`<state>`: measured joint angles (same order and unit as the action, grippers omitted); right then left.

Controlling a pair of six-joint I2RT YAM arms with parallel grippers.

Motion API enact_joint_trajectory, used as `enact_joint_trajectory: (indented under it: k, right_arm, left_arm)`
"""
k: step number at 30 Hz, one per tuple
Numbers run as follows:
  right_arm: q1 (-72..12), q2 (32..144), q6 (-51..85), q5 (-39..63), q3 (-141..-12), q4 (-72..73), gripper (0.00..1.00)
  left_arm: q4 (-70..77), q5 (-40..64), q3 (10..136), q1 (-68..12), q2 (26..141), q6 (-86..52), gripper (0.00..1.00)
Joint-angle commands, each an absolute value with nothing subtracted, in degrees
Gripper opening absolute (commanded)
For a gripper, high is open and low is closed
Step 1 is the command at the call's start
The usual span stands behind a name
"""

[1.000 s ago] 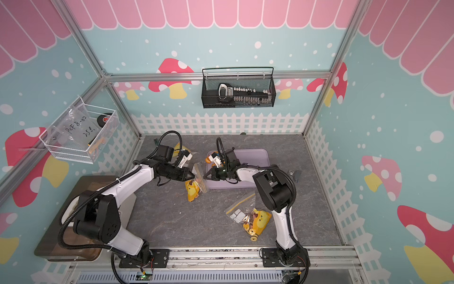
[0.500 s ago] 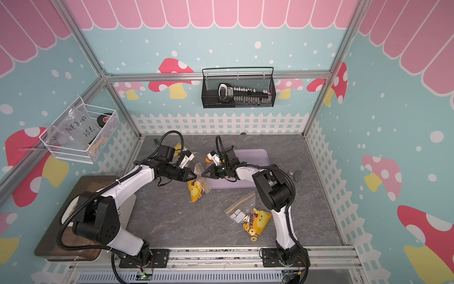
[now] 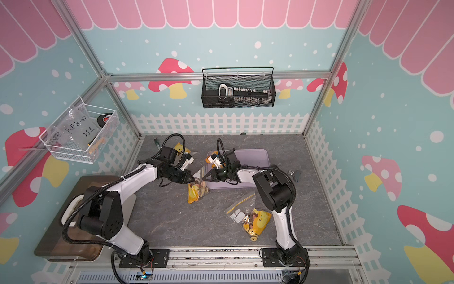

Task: Pour cookies out of the ziploc bag
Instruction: Open the ziploc bag at the center of the board.

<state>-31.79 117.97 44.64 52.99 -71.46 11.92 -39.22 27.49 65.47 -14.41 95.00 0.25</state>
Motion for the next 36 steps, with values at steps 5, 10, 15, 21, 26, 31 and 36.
enact_joint_trajectory:
  k: [5,10,15,21,26,31,36]
  right_arm:
    - [-30.16,112.88,46.89,53.22,-67.99,16.52,0.0]
    - [-29.97,113.05,47.89,53.21,-68.16,17.23,0.0]
    - [-29.88,113.71,48.31,54.75,-68.2,17.31,0.0]
    - [-29.55,112.43,48.91,56.39,-68.03,16.8,0.0]
    - [-28.92,111.2,44.13,57.04,-68.88,8.37,0.0]
    - [-27.71,109.88,39.83,56.78,-68.84,2.0,0.0]
    - [-26.74,109.62,38.71,56.78,-68.95,0.36,0.0]
  left_arm:
    - [-42.46,22.7,67.83,-14.92,97.1,1.5,0.03]
    - [-42.06,22.08,67.82,-15.12,95.73,1.08,0.33]
    - [-37.24,21.75,64.82,-15.3,87.66,0.47,0.99]
    - [-27.9,17.83,59.96,-17.34,80.03,-1.58,0.99]
    - [-21.54,14.12,57.37,-18.28,76.96,-3.67,0.99]
    - [-28.79,20.88,63.62,-18.55,81.25,-1.25,0.94]
    - [-32.59,21.23,65.88,-23.17,85.04,0.93,0.9]
